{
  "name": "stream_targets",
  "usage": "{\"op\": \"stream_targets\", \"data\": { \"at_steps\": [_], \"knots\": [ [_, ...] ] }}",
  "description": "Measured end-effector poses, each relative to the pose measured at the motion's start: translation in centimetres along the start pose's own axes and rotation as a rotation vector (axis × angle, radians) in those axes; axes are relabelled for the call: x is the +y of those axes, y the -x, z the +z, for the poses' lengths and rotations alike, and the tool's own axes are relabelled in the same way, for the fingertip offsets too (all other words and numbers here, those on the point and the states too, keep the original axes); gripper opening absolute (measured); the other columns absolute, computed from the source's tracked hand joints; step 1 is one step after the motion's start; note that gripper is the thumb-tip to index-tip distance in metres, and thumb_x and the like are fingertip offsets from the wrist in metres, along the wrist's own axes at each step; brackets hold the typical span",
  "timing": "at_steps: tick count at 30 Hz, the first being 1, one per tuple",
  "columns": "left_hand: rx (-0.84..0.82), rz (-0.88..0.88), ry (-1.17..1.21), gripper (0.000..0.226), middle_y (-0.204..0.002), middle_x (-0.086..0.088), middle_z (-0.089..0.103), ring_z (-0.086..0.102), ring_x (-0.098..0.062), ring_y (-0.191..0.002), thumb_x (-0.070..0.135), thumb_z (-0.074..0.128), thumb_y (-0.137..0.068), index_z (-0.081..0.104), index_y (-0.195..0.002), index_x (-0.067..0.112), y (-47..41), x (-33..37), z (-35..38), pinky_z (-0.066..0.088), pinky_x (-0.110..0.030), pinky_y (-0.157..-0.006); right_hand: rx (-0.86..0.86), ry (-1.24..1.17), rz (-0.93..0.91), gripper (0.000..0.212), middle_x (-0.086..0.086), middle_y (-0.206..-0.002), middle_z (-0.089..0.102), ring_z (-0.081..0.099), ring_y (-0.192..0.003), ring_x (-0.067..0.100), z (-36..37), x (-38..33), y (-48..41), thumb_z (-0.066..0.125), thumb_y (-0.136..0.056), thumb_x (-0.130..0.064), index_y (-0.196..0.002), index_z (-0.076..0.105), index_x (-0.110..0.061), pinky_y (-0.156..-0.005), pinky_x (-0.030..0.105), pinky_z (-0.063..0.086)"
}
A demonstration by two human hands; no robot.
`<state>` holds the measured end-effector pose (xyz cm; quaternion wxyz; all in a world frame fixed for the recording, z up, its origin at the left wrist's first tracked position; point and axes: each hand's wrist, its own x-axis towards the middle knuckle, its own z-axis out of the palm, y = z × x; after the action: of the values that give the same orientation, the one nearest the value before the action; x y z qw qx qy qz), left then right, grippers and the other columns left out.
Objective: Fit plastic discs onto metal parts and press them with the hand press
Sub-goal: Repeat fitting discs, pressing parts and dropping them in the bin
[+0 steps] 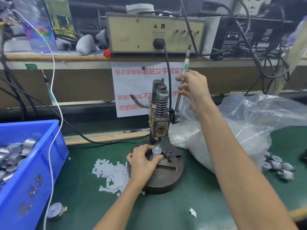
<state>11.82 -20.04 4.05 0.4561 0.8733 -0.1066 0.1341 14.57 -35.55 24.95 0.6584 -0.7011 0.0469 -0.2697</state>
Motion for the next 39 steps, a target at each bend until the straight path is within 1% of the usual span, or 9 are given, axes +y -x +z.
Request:
{"op": "stream_targets", "data": {
  "at_steps": [2,6,16,22,25,27,31,36,39],
  "knots": [
    [0.002,0.0,0.006,0.031,-0.087,0.029,0.047,0.039,0.002,-0.096,0.045,0.076,-0.07,0.06,-0.095,0.035,0.0,0.0,0.0,0.013,-0.021,-0.081,0.078,-0.056,-0.135,0.011,-0.003,-0.076,0.052,0.042,-0.058,0.005,0.2,0.5,1.7,0.05,-0.094,-0.012,-0.097,0.059,-0.007,-0.052,0.017,0.037],
    [0.009,0.005,0.03,0.03,-0.086,0.032,0.044,0.038,0.003,-0.094,0.044,0.077,-0.07,0.056,-0.091,0.039,-0.1,-0.2,0.1,0.014,-0.02,-0.082,0.168,-0.268,-0.41,0.023,-0.01,-0.061,0.039,0.032,-0.053,0.007,-0.4,4.0,7.7,0.05,-0.087,-0.013,-0.068,0.039,-0.017,-0.05,0.021,0.029],
    [0.011,0.043,0.01,0.029,-0.09,0.027,0.051,0.041,0.002,-0.096,0.047,0.074,-0.07,0.055,-0.09,0.041,-0.3,-0.7,0.4,0.017,-0.024,-0.081,0.238,-0.337,-0.377,0.016,-0.009,-0.062,0.042,0.031,-0.049,0.005,0.7,3.8,7.1,0.048,-0.086,-0.007,-0.073,0.043,-0.014,-0.043,0.022,0.026],
    [-0.001,0.059,-0.02,0.032,-0.098,0.024,0.053,0.044,-0.003,-0.103,0.047,0.072,-0.073,0.062,-0.101,0.037,-0.2,-0.8,0.5,0.017,-0.025,-0.083,0.121,0.002,-0.22,0.039,-0.011,-0.118,0.061,0.061,-0.08,0.01,0.6,6.3,6.6,0.047,-0.093,0.002,-0.128,0.052,-0.016,-0.068,0.028,0.053],
    [0.005,0.079,-0.024,0.033,-0.099,0.026,0.053,0.044,-0.004,-0.104,0.046,0.072,-0.073,0.063,-0.103,0.037,-0.3,-0.9,0.6,0.02,-0.027,-0.085,0.242,0.126,-0.189,0.027,-0.022,-0.098,0.064,0.059,-0.082,-0.007,0.3,12.5,11.7,0.049,-0.087,-0.006,-0.105,0.058,-0.025,-0.073,0.012,0.045],
    [0.015,0.082,-0.033,0.033,-0.1,0.024,0.055,0.044,-0.005,-0.104,0.046,0.072,-0.073,0.064,-0.103,0.036,-0.3,-0.9,0.6,0.021,-0.028,-0.086,0.175,0.209,-0.084,0.023,-0.014,-0.08,0.066,0.059,-0.072,0.0,0.7,16.4,15.2,0.05,-0.087,-0.003,-0.09,0.059,-0.023,-0.07,0.022,0.044],
    [0.01,0.076,-0.038,0.033,-0.106,0.017,0.062,0.047,-0.007,-0.105,0.044,0.073,-0.074,0.064,-0.104,0.034,0.0,-0.9,0.4,0.021,-0.027,-0.085,0.019,0.441,-0.235,0.018,-0.001,-0.075,0.061,0.054,-0.07,0.007,1.6,19.2,18.5,0.048,-0.08,0.004,-0.077,0.062,-0.006,-0.067,0.021,0.043],
    [0.032,0.103,-0.021,0.031,-0.126,0.009,0.055,0.042,-0.011,-0.123,0.03,0.074,-0.077,0.065,-0.106,0.025,2.0,-0.1,-0.1,0.017,-0.023,-0.095,-0.044,0.315,0.03,0.019,0.001,-0.087,0.068,0.063,-0.078,0.012,0.4,17.5,17.9,0.048,-0.091,-0.001,-0.095,0.063,-0.012,-0.076,0.029,0.051],
    [0.063,0.184,0.03,0.03,-0.117,0.014,0.054,0.044,-0.012,-0.119,0.017,0.075,-0.076,0.063,-0.103,0.025,5.5,1.1,-0.4,0.019,-0.022,-0.093,-0.108,0.121,0.165,0.013,-0.001,-0.089,0.067,0.059,-0.068,0.007,-0.7,16.2,18.8,0.053,-0.094,-0.01,-0.102,0.06,-0.016,-0.065,0.021,0.047]
  ]
}}
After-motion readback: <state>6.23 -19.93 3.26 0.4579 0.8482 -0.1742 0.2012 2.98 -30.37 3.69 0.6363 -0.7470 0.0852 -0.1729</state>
